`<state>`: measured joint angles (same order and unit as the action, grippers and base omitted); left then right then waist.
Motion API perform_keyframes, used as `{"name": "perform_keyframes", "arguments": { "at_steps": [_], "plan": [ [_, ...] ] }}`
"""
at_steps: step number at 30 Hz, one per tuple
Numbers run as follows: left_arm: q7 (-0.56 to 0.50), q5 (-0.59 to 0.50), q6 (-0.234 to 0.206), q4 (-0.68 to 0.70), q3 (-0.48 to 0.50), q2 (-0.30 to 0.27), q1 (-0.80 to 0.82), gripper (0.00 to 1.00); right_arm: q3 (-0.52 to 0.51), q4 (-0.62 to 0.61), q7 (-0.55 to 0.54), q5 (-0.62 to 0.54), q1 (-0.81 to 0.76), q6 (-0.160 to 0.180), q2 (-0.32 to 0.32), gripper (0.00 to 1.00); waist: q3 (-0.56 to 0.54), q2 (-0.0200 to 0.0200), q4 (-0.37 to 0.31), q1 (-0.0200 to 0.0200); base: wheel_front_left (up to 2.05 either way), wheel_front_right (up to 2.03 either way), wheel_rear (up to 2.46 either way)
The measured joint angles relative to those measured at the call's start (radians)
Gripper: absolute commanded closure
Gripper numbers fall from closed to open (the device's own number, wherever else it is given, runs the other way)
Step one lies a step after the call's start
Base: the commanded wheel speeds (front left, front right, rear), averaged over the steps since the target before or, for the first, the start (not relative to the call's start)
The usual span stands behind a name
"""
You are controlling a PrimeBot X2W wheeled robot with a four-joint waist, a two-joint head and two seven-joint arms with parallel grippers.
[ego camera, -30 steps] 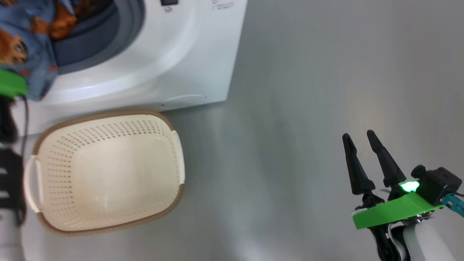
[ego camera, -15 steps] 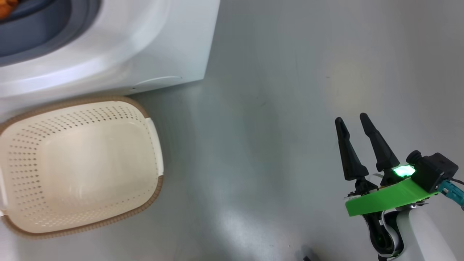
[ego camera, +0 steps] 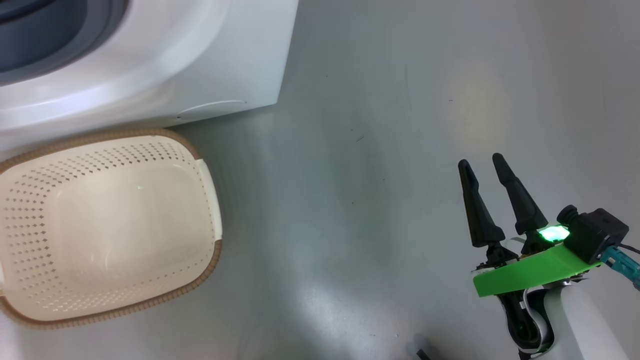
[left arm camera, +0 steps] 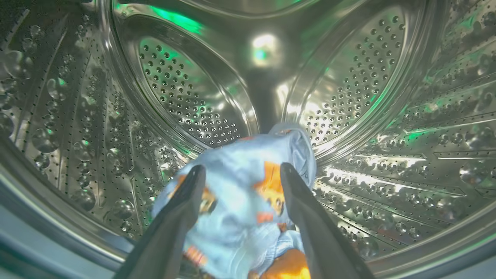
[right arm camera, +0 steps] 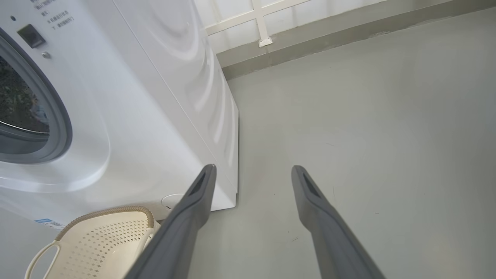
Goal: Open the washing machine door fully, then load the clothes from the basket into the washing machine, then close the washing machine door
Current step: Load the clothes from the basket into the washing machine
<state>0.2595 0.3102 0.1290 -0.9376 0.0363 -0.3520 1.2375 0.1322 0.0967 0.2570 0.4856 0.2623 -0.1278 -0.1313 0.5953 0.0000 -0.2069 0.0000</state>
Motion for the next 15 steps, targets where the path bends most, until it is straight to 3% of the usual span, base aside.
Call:
{"name": "perform_keyframes", "arguments": {
  "at_steps": [7, 15],
  "plan": [
    [0.0, 0.003, 0.0, -0.011, -0.023, 0.007, -0.001, 0.0, 0.005, 0.002, 0.0, 0.0, 0.002, 0.0, 0.0, 0.0, -0.005, 0.0, 0.009, 0.0, 0.0, 0.0, 0.0],
    [0.0, 0.021, 0.0, 0.045, -0.017, 0.06, -0.118, 0.0, -0.001, 0.004, 0.0, 0.0, 0.002, 0.0, -0.005, 0.0, -0.034, 0.0, 0.027, 0.0, 0.0, 0.0, 0.0]
  ]
}}
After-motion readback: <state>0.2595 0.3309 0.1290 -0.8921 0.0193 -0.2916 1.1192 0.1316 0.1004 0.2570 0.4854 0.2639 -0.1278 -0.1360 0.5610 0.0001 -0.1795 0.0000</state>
